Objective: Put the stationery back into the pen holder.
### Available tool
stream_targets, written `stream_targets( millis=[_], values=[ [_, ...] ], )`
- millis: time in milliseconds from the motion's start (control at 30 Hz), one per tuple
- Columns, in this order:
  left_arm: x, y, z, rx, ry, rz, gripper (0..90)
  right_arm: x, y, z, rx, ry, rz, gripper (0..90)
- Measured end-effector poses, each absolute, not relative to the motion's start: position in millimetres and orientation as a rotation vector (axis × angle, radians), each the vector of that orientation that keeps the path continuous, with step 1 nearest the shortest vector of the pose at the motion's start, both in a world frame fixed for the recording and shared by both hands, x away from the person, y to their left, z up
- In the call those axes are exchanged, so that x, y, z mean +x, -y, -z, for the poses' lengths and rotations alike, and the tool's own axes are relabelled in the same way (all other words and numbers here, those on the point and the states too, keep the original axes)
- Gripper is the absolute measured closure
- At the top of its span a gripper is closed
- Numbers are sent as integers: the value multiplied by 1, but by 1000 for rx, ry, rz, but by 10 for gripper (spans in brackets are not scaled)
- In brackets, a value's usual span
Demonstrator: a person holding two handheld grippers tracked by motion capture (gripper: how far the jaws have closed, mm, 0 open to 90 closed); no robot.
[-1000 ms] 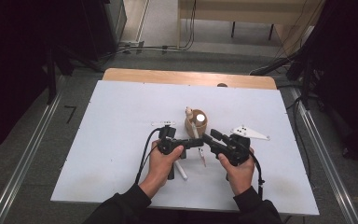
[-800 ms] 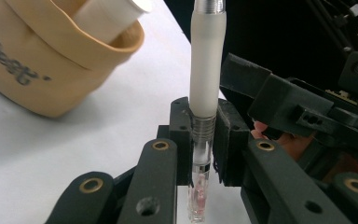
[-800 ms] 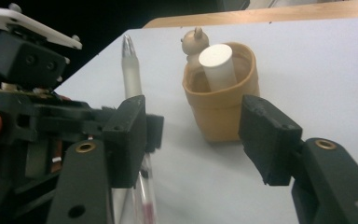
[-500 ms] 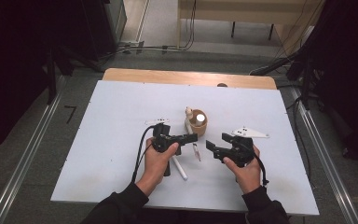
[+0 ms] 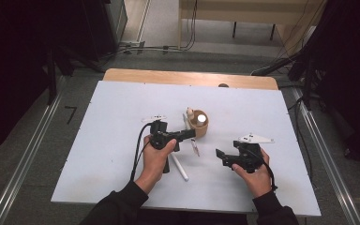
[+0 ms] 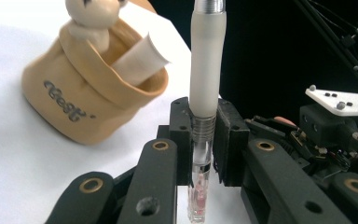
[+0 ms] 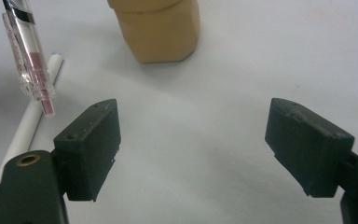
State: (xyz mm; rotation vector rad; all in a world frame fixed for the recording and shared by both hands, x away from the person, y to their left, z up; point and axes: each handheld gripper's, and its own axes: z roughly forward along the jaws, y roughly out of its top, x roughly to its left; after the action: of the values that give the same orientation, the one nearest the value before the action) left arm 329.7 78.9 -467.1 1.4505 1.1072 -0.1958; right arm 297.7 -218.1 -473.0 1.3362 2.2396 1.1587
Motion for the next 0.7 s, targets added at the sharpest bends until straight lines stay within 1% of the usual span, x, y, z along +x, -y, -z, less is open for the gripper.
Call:
stream_targets(
  millis=[533, 700],
  values=[
    [350, -87, 449, 1388, -1118, 67, 805, 299, 218, 473, 1349, -2227, -1170, 170],
    [357, -90, 447, 1357, -1135, 52, 805, 299, 218, 473, 1351, -2232, -1170, 171]
  ],
)
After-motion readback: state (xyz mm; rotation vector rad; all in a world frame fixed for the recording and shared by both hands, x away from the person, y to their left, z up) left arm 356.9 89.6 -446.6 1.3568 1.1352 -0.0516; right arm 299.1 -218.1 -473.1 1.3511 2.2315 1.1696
